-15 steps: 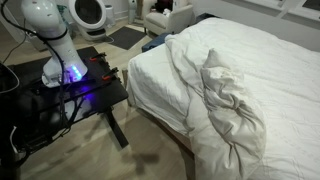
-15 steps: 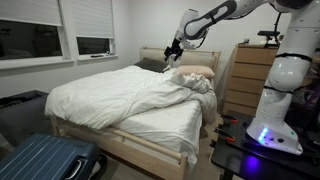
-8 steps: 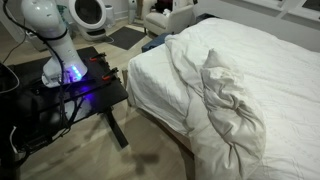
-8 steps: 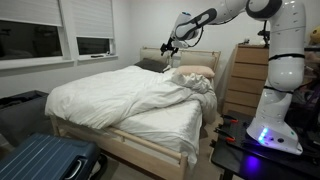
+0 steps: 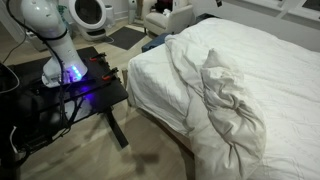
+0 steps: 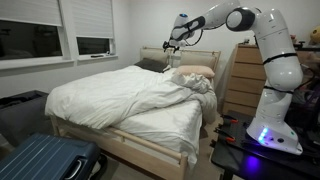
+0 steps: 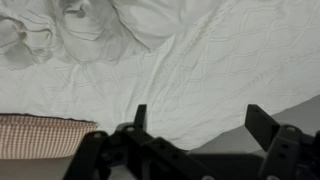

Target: Straighten the duvet on the bottom right corner of the bed

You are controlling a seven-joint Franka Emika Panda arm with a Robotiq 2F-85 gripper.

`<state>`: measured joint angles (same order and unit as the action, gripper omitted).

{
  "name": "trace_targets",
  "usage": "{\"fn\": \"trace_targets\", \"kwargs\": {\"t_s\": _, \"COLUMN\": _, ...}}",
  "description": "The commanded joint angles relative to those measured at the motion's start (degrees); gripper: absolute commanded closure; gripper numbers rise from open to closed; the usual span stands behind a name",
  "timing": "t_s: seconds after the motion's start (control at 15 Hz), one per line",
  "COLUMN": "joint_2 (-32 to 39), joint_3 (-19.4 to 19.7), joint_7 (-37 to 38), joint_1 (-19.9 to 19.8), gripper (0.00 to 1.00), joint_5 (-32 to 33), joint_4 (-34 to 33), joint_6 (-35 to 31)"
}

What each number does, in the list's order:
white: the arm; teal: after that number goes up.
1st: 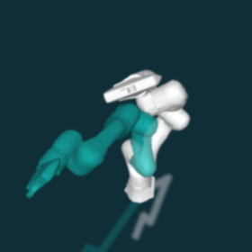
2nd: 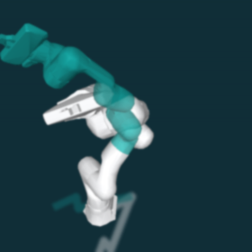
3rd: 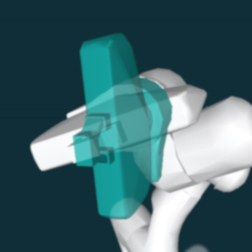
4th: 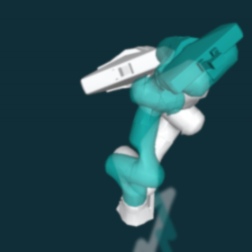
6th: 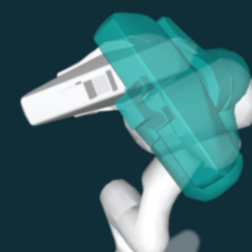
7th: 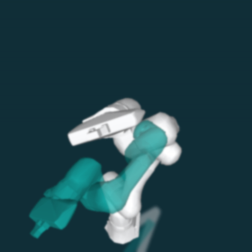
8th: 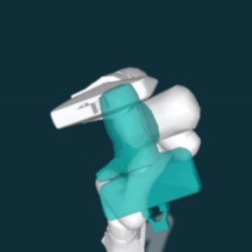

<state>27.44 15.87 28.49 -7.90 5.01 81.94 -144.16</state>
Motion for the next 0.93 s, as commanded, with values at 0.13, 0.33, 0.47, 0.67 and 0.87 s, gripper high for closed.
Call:
{"fn": "trace_targets", "kwargs": {"t_s": 0.13, "joint_2": 6.23, "joint_3": 1.98, "joint_7": 2.26, "joint_1": -3.89, "gripper": 0.00, "joint_5": -2.79, "joint_4": -8.77, "joint_6": 7.06}}
{"fn": "trace_targets", "kwargs": {"t_s": 0.33, "joint_2": 8.32, "joint_3": 1.77, "joint_7": 1.74, "joint_1": -6.22, "gripper": 0.00, "joint_5": -4.81, "joint_4": -8.84, "joint_6": 6.58}}
{"fn": "trace_targets", "kwargs": {"t_s": 0.47, "joint_2": 9.72, "joint_3": 1.54, "joint_7": 1.59, "joint_1": -7.43, "gripper": 0.00, "joint_5": -6.19, "joint_4": -8.75, "joint_6": 6.39}}
{"fn": "trace_targets", "kwargs": {"t_s": 0.67, "joint_2": 11.51, "joint_3": 1.52, "joint_7": 1.51, "joint_1": -8.50, "gripper": 0.00, "joint_5": -7.72, "joint_4": -8.65, "joint_6": 7.24}}
{"fn": "trace_targets", "kwargs": {"t_s": 0.87, "joint_2": 13.07, "joint_3": 1.79, "joint_7": 1.33, "joint_1": -9.14, "gripper": 0.00, "joint_5": -8.11, "joint_4": -8.60, "joint_6": 8.11}}
